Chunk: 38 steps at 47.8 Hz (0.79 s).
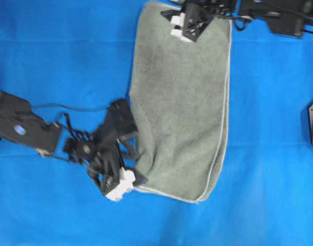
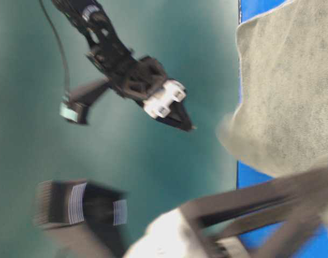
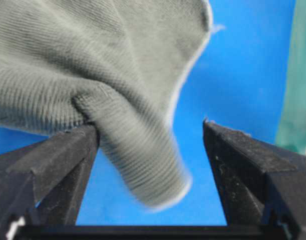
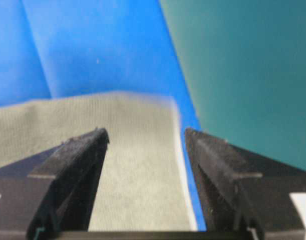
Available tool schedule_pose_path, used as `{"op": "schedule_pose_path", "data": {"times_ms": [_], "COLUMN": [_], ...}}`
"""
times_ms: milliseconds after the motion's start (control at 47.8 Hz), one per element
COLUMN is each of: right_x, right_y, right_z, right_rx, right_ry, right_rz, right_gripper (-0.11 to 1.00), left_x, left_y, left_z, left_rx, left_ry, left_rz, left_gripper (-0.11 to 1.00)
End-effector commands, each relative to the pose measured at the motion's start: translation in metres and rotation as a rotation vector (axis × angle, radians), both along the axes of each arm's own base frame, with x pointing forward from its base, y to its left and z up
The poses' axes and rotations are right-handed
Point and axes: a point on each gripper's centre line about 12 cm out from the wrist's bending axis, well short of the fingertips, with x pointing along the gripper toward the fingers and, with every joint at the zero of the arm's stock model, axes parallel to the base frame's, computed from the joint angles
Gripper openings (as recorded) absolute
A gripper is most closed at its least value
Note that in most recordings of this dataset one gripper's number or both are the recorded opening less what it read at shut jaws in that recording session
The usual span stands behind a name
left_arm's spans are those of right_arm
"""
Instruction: Fold a large towel.
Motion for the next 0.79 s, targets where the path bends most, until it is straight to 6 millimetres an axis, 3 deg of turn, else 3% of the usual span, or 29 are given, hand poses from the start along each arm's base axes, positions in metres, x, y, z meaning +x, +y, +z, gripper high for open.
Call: {"op": "schedule_pose_path", "data": {"times_ms": [0,209,481,628,774], "right_x": [-0.014,-0.071,-0.143,-0.158,-0.158], "right_y": [0.019,0.06,0.095,0.093,0.072], "right_z": [0.042,0.074,0.072,0.051,0.035], "right_rx": [-0.046,-0.059,0.029,0.094,0.134], "right_ry": [-0.092,-0.188,-0.321,-0.311,-0.271], "right_rz": [0.028,0.042,-0.014,-0.082,-0.174], "right_gripper": [0.64,0.64,0.64,0.64,0.64], "left_x": [-0.006,-0.026,-0.053,-0.057,-0.047], "left_y": [0.015,0.067,0.164,0.203,0.236], "left_z": [0.039,0.077,0.087,0.082,0.068], "left_rx": [0.03,0.185,0.486,0.597,0.644], "left_ry": [-0.073,-0.194,-0.31,-0.327,-0.282], "left_rz": [0.0,0.02,0.162,0.236,0.283], "left_gripper": [0.77,0.77,0.76,0.76,0.76]}}
